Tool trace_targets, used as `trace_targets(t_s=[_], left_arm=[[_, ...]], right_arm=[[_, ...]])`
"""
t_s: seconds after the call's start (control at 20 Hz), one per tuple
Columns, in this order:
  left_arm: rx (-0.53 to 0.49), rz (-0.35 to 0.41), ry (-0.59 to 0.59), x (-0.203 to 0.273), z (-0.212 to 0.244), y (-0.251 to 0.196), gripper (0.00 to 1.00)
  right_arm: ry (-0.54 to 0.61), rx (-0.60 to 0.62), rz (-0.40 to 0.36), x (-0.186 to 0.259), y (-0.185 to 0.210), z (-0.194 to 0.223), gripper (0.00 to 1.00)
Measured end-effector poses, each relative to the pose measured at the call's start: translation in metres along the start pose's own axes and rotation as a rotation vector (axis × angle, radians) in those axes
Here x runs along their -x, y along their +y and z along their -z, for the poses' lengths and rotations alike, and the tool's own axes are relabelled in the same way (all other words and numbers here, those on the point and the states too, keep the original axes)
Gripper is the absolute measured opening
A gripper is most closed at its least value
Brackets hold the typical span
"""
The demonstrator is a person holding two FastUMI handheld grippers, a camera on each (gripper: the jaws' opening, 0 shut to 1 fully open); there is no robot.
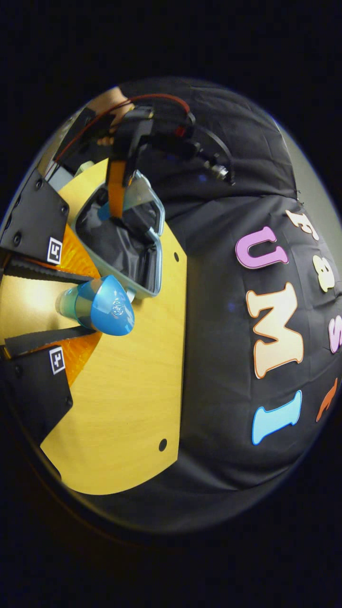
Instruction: First open the suitcase, pack the skin care products into it, and then close the suitcase.
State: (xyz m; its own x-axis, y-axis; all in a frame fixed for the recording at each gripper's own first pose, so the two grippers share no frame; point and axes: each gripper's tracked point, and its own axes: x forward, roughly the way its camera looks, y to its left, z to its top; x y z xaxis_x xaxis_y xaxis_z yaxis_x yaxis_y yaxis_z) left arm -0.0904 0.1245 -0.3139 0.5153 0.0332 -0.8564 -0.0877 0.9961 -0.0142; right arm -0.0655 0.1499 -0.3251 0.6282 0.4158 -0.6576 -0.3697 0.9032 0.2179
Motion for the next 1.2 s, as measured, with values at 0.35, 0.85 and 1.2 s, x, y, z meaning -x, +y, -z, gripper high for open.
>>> trace_targets(t_s=[0.35, 0.85, 1.2], left_arm=[[-0.01, 0.042, 0.119, -0.041, 0.024, 0.02, 0.24], [0.054, 0.18, 0.114, -0.064, 0.019, 0.034, 0.83], [0.053, 0.271, -0.067, -0.014, -0.023, 0.044, 0.9]], right_arm=[[0.0, -0.014, -0.016, -0.008, 0.052, -0.023, 0.48], [0.049, -0.038, 0.033, -0.042, 0.106, -0.017, 0.45], [0.143, 0.008, 0.015, -0.086, 0.146, 0.023, 0.48]])
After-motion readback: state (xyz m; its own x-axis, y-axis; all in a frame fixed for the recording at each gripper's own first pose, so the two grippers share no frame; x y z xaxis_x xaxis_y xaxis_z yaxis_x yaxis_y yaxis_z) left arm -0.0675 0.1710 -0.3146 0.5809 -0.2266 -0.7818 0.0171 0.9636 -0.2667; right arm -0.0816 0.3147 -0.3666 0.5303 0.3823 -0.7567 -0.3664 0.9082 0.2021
